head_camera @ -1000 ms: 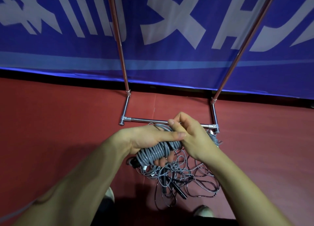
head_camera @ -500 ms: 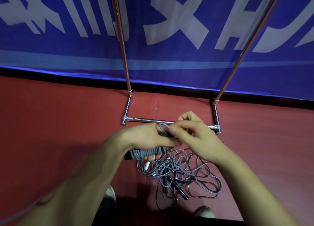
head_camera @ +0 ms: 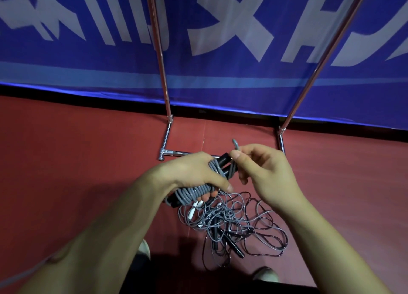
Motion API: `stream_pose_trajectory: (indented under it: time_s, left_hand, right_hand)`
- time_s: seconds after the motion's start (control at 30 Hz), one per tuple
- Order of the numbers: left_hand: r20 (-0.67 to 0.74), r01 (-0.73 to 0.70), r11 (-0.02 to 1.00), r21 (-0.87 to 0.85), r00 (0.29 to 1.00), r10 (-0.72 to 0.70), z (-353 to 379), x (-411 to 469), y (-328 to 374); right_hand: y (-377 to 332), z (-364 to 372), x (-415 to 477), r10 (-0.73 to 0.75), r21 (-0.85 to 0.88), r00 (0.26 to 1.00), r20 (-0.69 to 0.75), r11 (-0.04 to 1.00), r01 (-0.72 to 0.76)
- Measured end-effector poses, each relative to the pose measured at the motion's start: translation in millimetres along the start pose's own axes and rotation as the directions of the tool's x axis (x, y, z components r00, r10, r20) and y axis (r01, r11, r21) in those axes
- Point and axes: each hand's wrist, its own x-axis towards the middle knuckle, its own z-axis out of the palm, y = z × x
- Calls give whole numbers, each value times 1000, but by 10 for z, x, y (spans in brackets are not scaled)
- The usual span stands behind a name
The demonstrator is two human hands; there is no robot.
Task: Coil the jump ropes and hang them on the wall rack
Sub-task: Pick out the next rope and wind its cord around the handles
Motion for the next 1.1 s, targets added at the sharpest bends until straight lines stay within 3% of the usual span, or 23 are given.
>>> stream_pose_trajectory:
  time_s: [0.23,0.4,0.53,0.63,0.8,0.93,1.1]
  left_hand:
    - [-3,14,992,-128,1000,-14,-21,-6,4]
    - [-51,-19,962,-271,999,5,-46,-16,7]
    - [-53,-30,967,-254,998,17,-64,-20,9]
    - [-34,-3,977,-212,999,-4,-48,-16,3]
    - [16,-40,980,-193,999,44,3,-8,-4]
    - [6,-9,955,-296,1000,11,-4,-44,13]
    - [135,40,896,-442,991,23,-59,-61,3]
  right_hand:
    - [63,-72,-16,-2,-87,1000,-5,996,2]
    - [141,-31,-72,-38,-275,997,72,960,56]
    - [88,34,-72,-170,-353,985,-24,923,150]
    - [24,47,-58,-206,-339,977,-63,925,173]
    - [84,38,-21,-69,-164,994,-89,985,54]
    - [119,32,-13,-45,-110,996,-80,993,36]
    - [105,34,-25,-54,-108,995,-80,993,45]
